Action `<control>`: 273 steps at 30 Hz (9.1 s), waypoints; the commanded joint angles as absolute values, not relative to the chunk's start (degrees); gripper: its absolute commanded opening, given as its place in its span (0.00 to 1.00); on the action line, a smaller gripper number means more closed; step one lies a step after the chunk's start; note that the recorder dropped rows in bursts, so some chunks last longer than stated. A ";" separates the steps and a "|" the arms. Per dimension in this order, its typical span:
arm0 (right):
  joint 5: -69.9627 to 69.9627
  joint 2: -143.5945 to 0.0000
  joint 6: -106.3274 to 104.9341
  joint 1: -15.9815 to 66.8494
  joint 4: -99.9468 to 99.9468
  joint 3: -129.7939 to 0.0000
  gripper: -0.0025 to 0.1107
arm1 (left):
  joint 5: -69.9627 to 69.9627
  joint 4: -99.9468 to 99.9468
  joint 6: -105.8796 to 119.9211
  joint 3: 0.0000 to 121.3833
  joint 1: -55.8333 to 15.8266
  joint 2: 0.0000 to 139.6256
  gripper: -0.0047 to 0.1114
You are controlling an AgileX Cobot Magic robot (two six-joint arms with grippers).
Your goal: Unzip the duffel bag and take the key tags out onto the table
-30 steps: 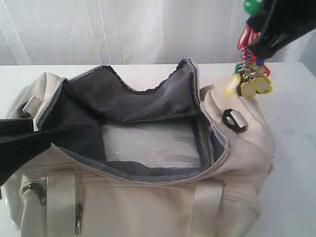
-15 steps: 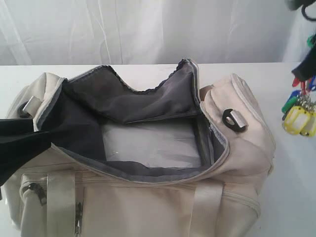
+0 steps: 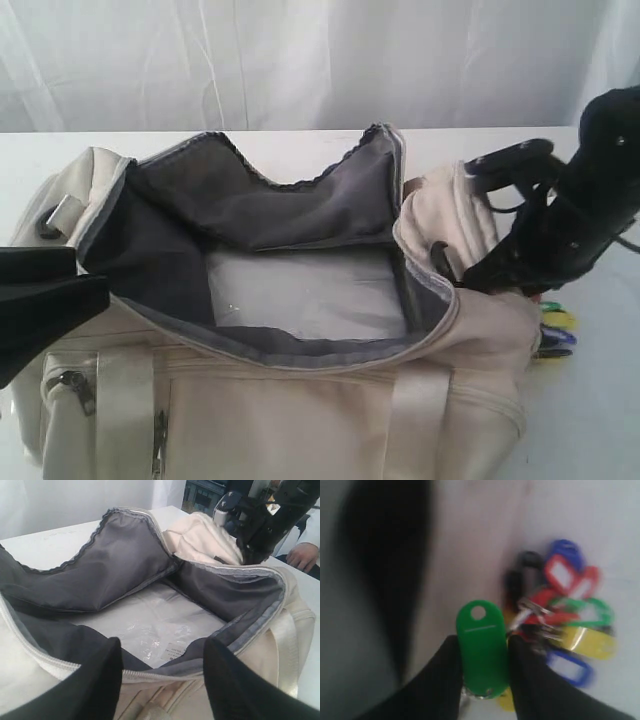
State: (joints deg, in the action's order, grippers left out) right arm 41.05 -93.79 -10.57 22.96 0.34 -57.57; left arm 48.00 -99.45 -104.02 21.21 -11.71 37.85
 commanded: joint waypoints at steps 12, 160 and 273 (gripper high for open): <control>31.28 -100.09 -46.22 37.76 -41.34 -57.56 0.02 | 48.44 -99.95 -103.63 20.74 -11.64 37.36 0.50; -3.99 -34.80 0.00 27.32 0.00 -15.87 0.02 | -13.35 -3.71 -8.98 0.00 1.20 0.00 0.04; 19.89 0.00 -2.10 10.78 -1.99 0.00 0.02 | -13.44 -3.90 -2.74 0.00 2.04 0.00 0.04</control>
